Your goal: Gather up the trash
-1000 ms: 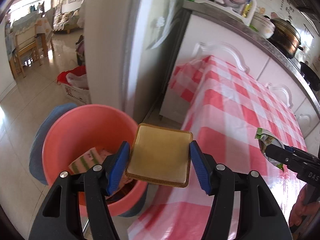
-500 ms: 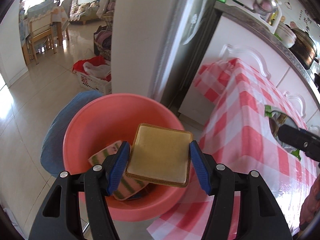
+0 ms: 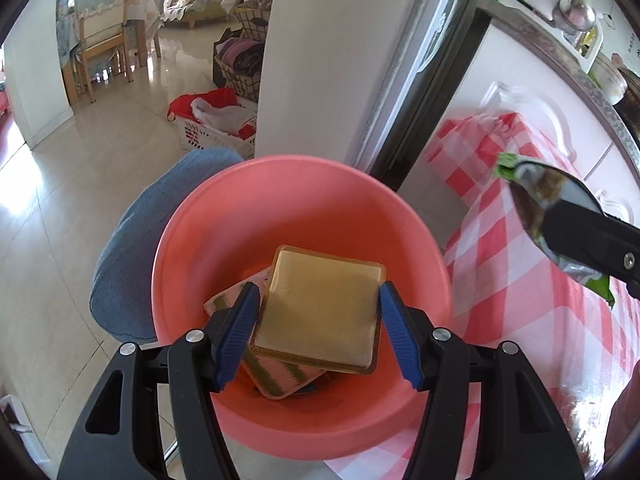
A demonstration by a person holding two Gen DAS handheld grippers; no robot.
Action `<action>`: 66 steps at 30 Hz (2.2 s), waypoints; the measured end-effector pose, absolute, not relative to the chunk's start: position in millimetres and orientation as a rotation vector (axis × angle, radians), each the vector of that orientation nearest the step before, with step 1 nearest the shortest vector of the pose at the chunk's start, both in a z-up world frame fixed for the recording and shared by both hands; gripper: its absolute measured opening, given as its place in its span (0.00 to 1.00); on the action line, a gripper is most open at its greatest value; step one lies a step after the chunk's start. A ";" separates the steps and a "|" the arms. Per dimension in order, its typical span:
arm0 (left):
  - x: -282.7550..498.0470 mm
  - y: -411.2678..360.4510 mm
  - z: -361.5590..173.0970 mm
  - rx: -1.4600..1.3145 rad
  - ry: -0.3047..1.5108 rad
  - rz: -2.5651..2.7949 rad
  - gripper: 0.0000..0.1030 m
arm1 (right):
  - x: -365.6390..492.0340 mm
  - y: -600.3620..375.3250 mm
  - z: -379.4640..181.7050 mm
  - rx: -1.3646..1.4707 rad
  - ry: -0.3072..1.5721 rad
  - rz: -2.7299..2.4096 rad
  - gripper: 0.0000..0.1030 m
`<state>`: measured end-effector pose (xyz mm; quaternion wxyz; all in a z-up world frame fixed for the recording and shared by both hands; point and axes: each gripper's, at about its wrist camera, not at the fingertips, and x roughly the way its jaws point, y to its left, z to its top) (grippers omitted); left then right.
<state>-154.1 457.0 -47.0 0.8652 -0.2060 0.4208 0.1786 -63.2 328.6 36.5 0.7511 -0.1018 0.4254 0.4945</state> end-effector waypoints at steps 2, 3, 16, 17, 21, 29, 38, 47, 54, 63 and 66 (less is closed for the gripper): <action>-151.9 459.8 -53.1 -0.433 0.895 0.385 0.61 | -61.6 336.8 31.4 -0.234 0.938 1.082 0.47; -150.6 461.4 -55.9 -0.435 0.902 0.391 0.62 | -60.2 340.9 27.9 -0.239 0.942 1.077 0.50; -143.3 432.9 -29.2 -0.235 0.856 0.511 0.88 | -58.2 264.5 55.7 -0.149 0.824 0.907 0.83; -142.8 428.2 -23.0 -0.214 0.841 0.519 0.89 | -58.8 253.5 60.6 -0.145 0.806 0.883 0.83; -140.2 407.4 9.2 -0.140 0.770 0.530 0.91 | -63.2 215.1 78.7 -0.143 0.726 0.797 0.84; -128.9 339.3 71.7 0.003 0.636 0.470 0.94 | -83.2 114.2 126.5 -0.126 0.544 0.569 0.86; -130.4 239.3 142.2 0.001 0.462 0.232 0.95 | -127.7 -1.0 179.0 -0.104 0.366 0.282 0.92; -151.3 120.3 197.1 0.029 0.323 -0.028 0.95 | -198.2 -109.0 220.0 -0.042 0.213 0.012 0.94; -178.4 49.3 221.9 0.057 0.268 -0.175 0.95 | -256.5 -167.0 238.7 0.015 0.121 -0.140 0.96; -217.2 7.0 243.9 0.096 0.200 -0.230 0.95 | -318.4 -216.9 262.6 0.090 0.056 -0.255 0.96; -223.5 1.7 250.0 0.103 0.180 -0.230 0.95 | -327.6 -222.3 266.6 0.101 0.038 -0.268 0.96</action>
